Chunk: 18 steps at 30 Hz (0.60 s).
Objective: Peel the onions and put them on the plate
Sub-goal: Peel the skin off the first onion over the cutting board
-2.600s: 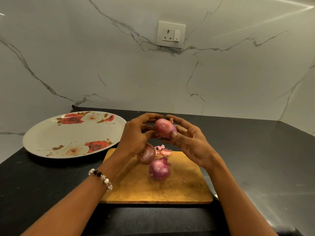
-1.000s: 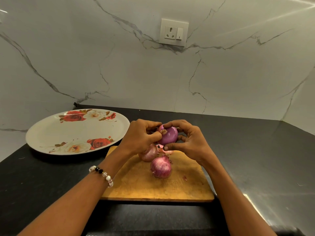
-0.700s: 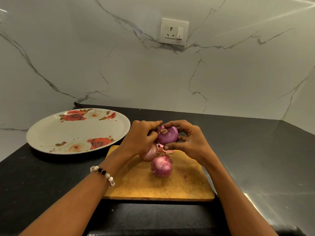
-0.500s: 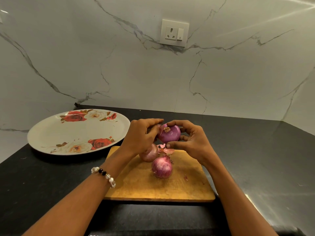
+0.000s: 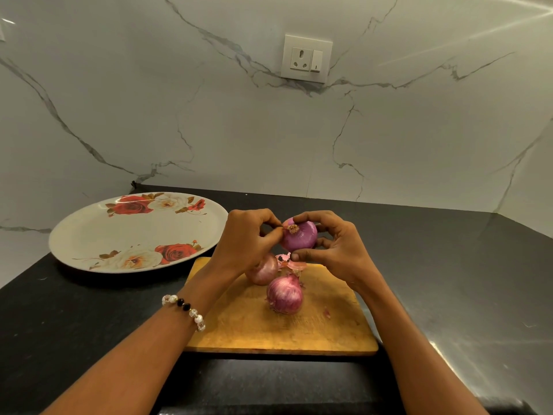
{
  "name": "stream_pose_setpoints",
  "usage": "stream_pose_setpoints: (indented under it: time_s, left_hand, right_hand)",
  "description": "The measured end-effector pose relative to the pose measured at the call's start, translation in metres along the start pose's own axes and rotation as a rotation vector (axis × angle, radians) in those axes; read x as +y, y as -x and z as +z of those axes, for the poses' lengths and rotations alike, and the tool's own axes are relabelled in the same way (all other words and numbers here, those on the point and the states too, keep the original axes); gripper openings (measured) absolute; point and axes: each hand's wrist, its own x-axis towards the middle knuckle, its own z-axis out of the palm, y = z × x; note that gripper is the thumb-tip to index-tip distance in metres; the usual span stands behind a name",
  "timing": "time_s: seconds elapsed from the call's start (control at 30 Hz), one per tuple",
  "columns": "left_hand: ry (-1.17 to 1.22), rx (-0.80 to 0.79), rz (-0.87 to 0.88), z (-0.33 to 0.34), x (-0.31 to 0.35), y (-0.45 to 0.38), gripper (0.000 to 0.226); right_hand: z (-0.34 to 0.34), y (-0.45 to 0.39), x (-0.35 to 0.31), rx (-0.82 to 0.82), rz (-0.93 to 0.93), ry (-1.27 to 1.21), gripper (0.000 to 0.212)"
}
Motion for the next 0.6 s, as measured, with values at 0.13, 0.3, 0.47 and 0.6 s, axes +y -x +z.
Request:
stream_pose_setpoints:
  time_s: [0.13, 0.3, 0.47, 0.6]
  left_hand:
    - [-0.032, -0.011, -0.033, 0.0016, -0.0005, -0.0001, 0.014]
    - [-0.024, -0.004, -0.058, 0.0006, 0.0004, -0.0006, 0.012]
    - [-0.014, 0.044, -0.078, -0.0028, -0.0003, -0.0017, 0.012]
    - [0.005, 0.112, -0.115, -0.0035, 0.0012, -0.0023, 0.011]
  right_hand:
    - [-0.0001, 0.0001, 0.0000, -0.010, 0.000, 0.007, 0.059]
    - [-0.0016, 0.0013, 0.0006, -0.011, 0.027, -0.012, 0.059]
    - [-0.0010, 0.0027, -0.0011, -0.028, 0.059, -0.022, 0.056]
    - [-0.0023, 0.0033, -0.0028, -0.026, 0.085, -0.030, 0.056]
